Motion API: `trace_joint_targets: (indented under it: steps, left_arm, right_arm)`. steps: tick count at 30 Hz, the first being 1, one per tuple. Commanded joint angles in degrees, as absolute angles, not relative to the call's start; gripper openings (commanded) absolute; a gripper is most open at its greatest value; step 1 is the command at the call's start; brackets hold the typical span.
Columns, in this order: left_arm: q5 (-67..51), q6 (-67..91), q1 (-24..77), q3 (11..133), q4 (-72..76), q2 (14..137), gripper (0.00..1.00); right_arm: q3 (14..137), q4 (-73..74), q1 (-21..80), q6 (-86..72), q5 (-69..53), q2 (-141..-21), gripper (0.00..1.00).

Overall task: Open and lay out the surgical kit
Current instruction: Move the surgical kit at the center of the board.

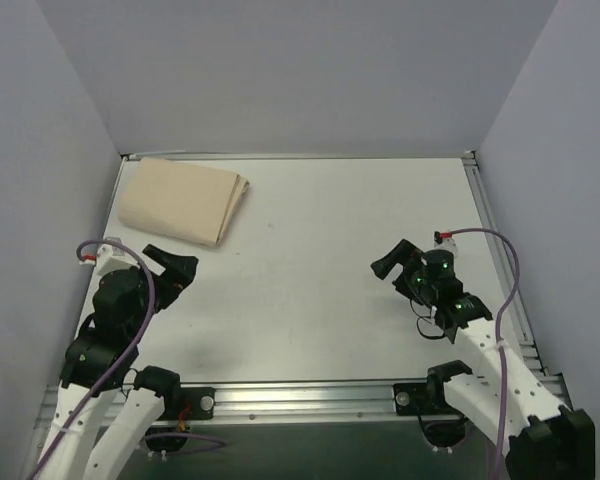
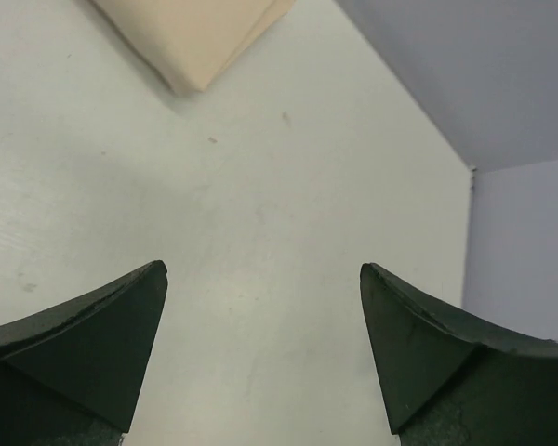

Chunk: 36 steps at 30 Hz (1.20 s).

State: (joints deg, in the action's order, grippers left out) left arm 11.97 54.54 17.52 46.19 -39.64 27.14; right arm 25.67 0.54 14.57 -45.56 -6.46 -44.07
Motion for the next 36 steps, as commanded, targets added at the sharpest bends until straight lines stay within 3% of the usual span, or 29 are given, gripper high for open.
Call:
trace_joint_targets:
  steps: [1, 6, 10, 16, 23, 36]
  left_arm:
    - [11.9, 49.9, 17.1, 48.4, -47.3, 32.0, 0.94]
    - [11.3, 51.0, 15.3, 53.9, -49.6, 45.4, 0.94]
    - [2.2, 51.3, 3.9, 55.1, -47.4, 56.8, 0.97]
    - [-4.0, 53.2, -3.3, 53.7, -43.5, 63.6, 0.98]
    - [-0.5, 50.6, -3.3, 54.5, -44.7, 61.0, 0.98]
    - [1.6, 49.1, -3.3, 52.7, -43.6, 56.5, 0.99]
  right_arm:
    - [30.6, 2.0, 16.2, -40.6, -4.2, -51.1, 1.0]
    - [36.2, -9.1, 18.5, -36.5, -7.3, -60.8, 1.0]
    - [42.2, -24.3, 19.9, -36.1, -13.1, -71.2, 1.0]
    - [62.2, -37.9, 25.6, -40.3, -21.9, -98.7, 0.98]
    - [83.6, -43.1, 31.2, -43.5, -25.5, -125.6, 0.95]
    - [114.2, -42.4, 39.3, -44.7, -25.5, -148.7, 0.92]
